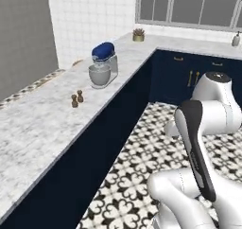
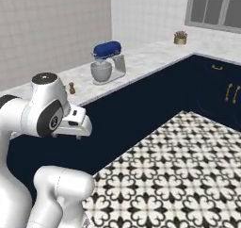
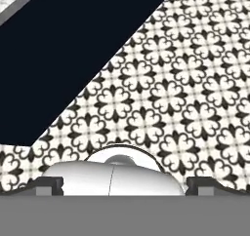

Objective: Navigate to the stand mixer.

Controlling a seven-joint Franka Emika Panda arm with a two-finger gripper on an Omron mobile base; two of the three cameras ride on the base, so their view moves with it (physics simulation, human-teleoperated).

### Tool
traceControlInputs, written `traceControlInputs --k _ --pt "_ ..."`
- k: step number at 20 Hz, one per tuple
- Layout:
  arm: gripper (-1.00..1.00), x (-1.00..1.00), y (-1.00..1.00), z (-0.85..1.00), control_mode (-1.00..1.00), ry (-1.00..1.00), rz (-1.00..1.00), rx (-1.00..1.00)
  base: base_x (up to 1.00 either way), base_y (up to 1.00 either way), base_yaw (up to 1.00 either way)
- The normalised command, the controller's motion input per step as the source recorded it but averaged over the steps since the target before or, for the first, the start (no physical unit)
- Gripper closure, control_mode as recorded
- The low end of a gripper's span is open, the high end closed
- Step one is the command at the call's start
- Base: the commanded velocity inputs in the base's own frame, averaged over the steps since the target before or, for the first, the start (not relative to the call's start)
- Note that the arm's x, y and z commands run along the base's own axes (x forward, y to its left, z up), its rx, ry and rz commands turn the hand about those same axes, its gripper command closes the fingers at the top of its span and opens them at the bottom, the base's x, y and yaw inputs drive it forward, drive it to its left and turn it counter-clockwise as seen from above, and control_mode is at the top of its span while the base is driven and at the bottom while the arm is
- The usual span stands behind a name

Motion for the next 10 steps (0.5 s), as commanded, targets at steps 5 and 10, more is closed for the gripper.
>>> traceControlInputs --k 5,10 --pt "-1.00 0.00 0.00 0.00 1.00 0.00 0.00 0.00 1.00 -0.83 0.50" --pt "-1.00 0.00 0.00 0.00 1.00 0.00 0.00 0.00 0.96 -0.90 0.46"
